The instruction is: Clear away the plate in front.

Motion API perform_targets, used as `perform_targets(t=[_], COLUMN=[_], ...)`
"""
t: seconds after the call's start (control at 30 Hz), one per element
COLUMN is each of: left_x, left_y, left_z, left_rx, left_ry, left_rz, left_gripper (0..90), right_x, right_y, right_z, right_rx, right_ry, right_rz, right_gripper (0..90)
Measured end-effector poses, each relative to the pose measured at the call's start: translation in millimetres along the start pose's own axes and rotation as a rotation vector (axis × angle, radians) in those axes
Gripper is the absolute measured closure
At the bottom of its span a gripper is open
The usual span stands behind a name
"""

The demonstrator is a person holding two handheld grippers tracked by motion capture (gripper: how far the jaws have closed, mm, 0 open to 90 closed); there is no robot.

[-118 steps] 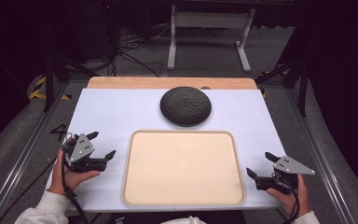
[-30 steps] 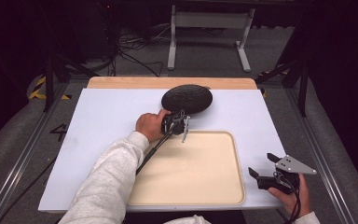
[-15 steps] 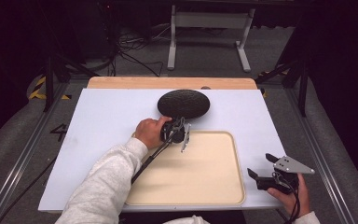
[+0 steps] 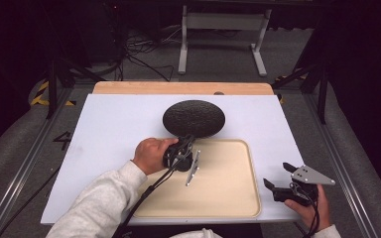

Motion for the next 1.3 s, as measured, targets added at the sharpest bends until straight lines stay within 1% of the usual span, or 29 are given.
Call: perform_targets(t=[0.03,0.07,0.1,0.13,0.17,0.2,0.23,0.27,0.3,0.33,0.4,0.43,0.47,0.53,0.6,0.63,0.73,0.8,0.87,0.9,0.97,1.0,1.07,1.1,1.13,1.17,1.2,1.27,1.3], left_x=[6.4,21.1,21.1,33.4,33.4,41.5,52.8,52.8,64.0,64.0,74.9,78.3,82.2,87.5,92.5,94.4,96.0,95.2,92.9,92.1,90.5,90.3,89.4,87.7,87.7,86.0,82.8,81.7,80.3], left_y=[-0.7,-3.3,-3.3,-6.2,-6.2,-8.4,-12.2,-12.2,-15.9,-15.9,-22.3,-24.8,-28.3,-34.8,-42.0,-45.0,-50.4,-54.8,-59.6,-59.7,-60.4,-61.4,-62.8,-66.1,-66.1,-67.9,-68.9,-70.0,-70.6], left_z=[-0.9,-3.6,-3.6,-6.8,-6.8,-8.2,-11.8,-11.8,-15.9,-15.9,-22.1,-23.8,-26.3,-30.0,-33.9,-35.5,-37.2,-37.3,-36.9,-36.3,-34.6,-34.0,-34.0,-33.7,-33.7,-33.3,-32.4,-31.5,-30.9], left_rx=[0.013,0.006,0.006,0.001,0.001,0.008,-0.002,-0.002,0.011,0.011,-0.01,-0.007,-0.022,-0.017,-0.037,-0.041,-0.05,-0.049,-0.074,-0.072,-0.056,-0.053,-0.057,-0.06,-0.06,-0.054,-0.05,-0.035,-0.021], left_ry=[-0.002,-0.018,-0.018,-0.03,-0.03,-0.055,-0.069,-0.069,-0.1,-0.1,-0.127,-0.133,-0.131,-0.145,-0.153,-0.155,-0.164,-0.148,-0.156,-0.141,-0.151,-0.152,-0.166,-0.155,-0.155,-0.158,-0.156,-0.155,-0.168], left_rz=[0.002,-0.01,-0.01,-0.02,-0.02,0.003,0.003,0.003,0.014,0.014,0.028,0.041,0.044,0.059,0.055,0.072,0.101,0.115,0.106,0.12,0.129,0.146,0.146,0.167,0.167,0.178,0.205,0.213,0.227], left_gripper=[83.8,83.6,83.7,83.5,83.6,84.3,84.1,84.2,84.0,83.7,83.7,83.5,83.9,83.4,82.7,82.9,82.5,81.4,81.8,82.0,82.6,82.9,83.5,84.3,84.9,84.9,86.0,86.7,86.9], right_x=[-0.1,-0.3,-0.2,-0.2,-0.2,0.1,0.4,0.5,0.5,0.5,0.9,0.7,0.7,0.4,0.8,0.4,-0.6,-0.4,0.3,0.3,0.1,-0.3,-0.3,-0.2,-0.2,0.0,0.3,0.9,1.1], right_y=[0.2,0.4,0.5,0.5,0.5,0.9,1.3,1.5,1.9,1.9,2.2,2.1,1.9,2.4,3.3,3.9,5.4,6.1,5.8,5.5,5.9,5.9,5.9,5.5,5.5,5.4,5.5,5.9,6.0], right_z=[-0.1,-0.2,-0.2,-0.2,-0.2,-0.2,-0.2,-0.3,-0.2,-0.2,-0.3,-0.3,-0.2,0.0,-0.1,-0.3,-0.3,-0.5,-0.8,-0.8,-0.5,-0.2,-0.1,0.0,0.0,0.1,-0.1,-0.2,-0.2], right_rx=[0.001,0.003,0.002,0.001,0.001,0.001,-0.001,-0.001,0.002,0.002,0.002,0.002,0.0,0.004,0.008,0.021,0.029,0.035,0.034,0.033,0.034,0.036,0.035,0.034,0.034,0.032,0.034,0.036,0.037], right_ry=[-0.001,0.0,-0.001,0.0,0.0,-0.009,-0.017,-0.018,-0.017,-0.017,-0.023,-0.022,-0.024,-0.022,-0.024,-0.017,-0.011,-0.011,-0.015,-0.018,-0.015,-0.01,-0.011,-0.012,-0.012,-0.014,-0.015,-0.016,-0.016], right_rz=[-0.003,0.001,-0.001,-0.002,-0.002,-0.016,-0.03,-0.035,-0.036,-0.036,-0.046,-0.043,-0.048,-0.047,-0.052,-0.04,-0.046,-0.048,-0.042,-0.043,-0.044,-0.043,-0.045,-0.043,-0.043,-0.044,-0.043,-0.045,-0.045], right_gripper=[9.7,9.7,9.7,9.7,9.7,9.7,9.7,9.7,9.5,9.5,9.5,9.5,9.5,9.5,9.4,9.4,9.3,9.2,9.0,9.0,8.9,8.8,8.7,8.7,8.7,8.7,8.7,8.6,8.6])
Point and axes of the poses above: each handheld gripper's, and its own axes: x roughly backward along the jaws, z roughly out of its underside, y roughly to its left, the point moved 2 cm from there along -x, roughly forward along the jaws, and after that the axes turned 3 degrees about -z, right-handed, at the moved point
